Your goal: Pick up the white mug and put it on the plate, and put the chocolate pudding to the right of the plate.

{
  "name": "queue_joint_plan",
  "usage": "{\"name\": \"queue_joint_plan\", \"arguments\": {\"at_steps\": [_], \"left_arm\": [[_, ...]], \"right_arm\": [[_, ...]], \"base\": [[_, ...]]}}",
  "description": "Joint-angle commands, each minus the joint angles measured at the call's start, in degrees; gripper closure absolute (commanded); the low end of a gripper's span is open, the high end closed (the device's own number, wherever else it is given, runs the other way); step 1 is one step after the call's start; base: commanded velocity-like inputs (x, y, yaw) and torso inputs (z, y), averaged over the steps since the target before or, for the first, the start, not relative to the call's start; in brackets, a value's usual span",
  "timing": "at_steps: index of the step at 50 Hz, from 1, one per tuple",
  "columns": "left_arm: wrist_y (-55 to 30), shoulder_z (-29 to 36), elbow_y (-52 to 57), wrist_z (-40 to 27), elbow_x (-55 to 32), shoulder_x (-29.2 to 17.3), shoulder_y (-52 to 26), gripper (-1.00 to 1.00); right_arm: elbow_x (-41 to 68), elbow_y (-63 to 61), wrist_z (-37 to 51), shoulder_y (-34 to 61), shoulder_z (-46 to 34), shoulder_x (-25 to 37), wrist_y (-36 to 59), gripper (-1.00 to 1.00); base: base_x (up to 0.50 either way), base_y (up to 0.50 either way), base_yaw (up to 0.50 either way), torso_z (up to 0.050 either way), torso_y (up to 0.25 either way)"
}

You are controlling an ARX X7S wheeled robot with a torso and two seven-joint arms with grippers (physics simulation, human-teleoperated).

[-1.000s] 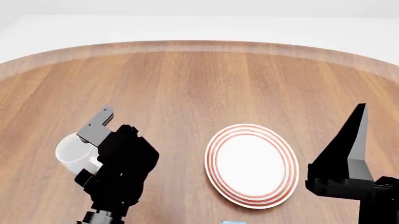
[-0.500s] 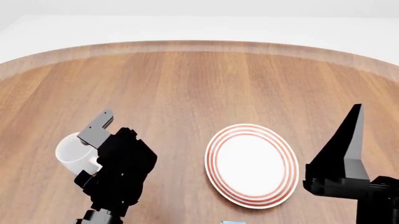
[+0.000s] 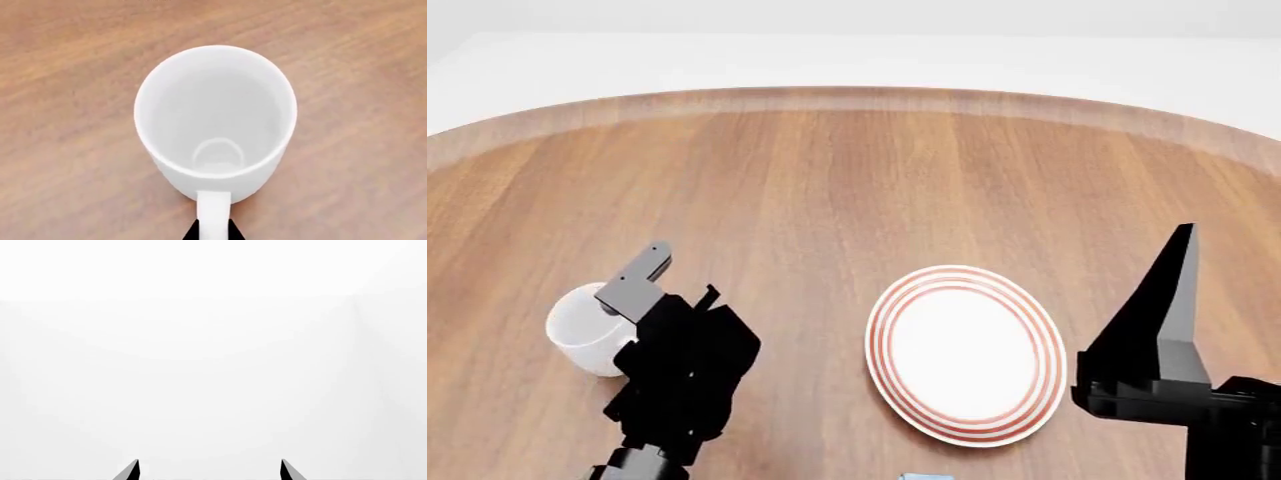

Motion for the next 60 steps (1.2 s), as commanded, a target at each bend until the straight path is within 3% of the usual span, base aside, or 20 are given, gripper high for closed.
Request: {"name": "queue_joint_plan", "arguments": {"at_steps": [1, 18, 25, 33, 37, 40, 46, 60], "left_arm": [[0.8, -1.1, -1.1, 1.8, 0.3, 0.8, 0.3, 1.0], [0.9, 0.8, 1.3, 5.7, 0.1, -0.4, 0.4, 1.0], [-4.9, 10.6, 15.5, 13.0, 4.7, -5.5, -2.5, 1.0], [-11.6, 16.1, 34.0, 17.3, 4.6, -12.6, -4.8, 1.0], [-17.3, 19.7, 44.1, 19.8, 3.2, -16.4, -7.4, 1.0], [-24.1, 22.3, 50.4, 25.7, -2.4, -19.3, -11.0, 1.0], [-30.6, 24.7, 54.2, 31.8, -6.8, -22.3, -16.0, 1.0], [-32.8, 27.3, 56.4, 43.5, -8.9, -24.0, -21.9, 1.0]], "right_arm": [[-1.1, 0.1, -1.3, -0.2, 1.0, -0.9, -0.3, -1.0], [-1.4, 0.2, -1.0, -0.2, 0.5, -0.7, 0.0, -1.0], [-1.4, 0.0, -0.8, -0.2, 0.5, -0.5, 0.2, -1.0], [-1.6, 0.3, -0.7, -0.1, 0.3, -0.5, 0.1, -1.0], [-1.6, 0.1, -0.6, -0.1, 0.2, -0.4, 0.1, -1.0], [-1.6, 0.1, -0.5, -0.1, 0.3, -0.3, 0.1, -1.0], [-1.5, -0.1, -0.4, 0.0, 0.3, -0.2, 0.3, -1.0], [-1.3, 0.5, -0.3, -0.1, 0.3, 0.0, -0.5, -1.0]], "base": [[0.0, 0.0, 0.0, 0.0, 0.0], [0.0, 0.0, 0.0, 0.0, 0.0], [0.0, 0.0, 0.0, 0.0, 0.0], [0.0, 0.0, 0.0, 0.0, 0.0], [0.0, 0.0, 0.0, 0.0, 0.0], [0.0, 0.0, 0.0, 0.0, 0.0], [0.0, 0.0, 0.0, 0.0, 0.0], [0.0, 0.0, 0.0, 0.0, 0.0]]}}
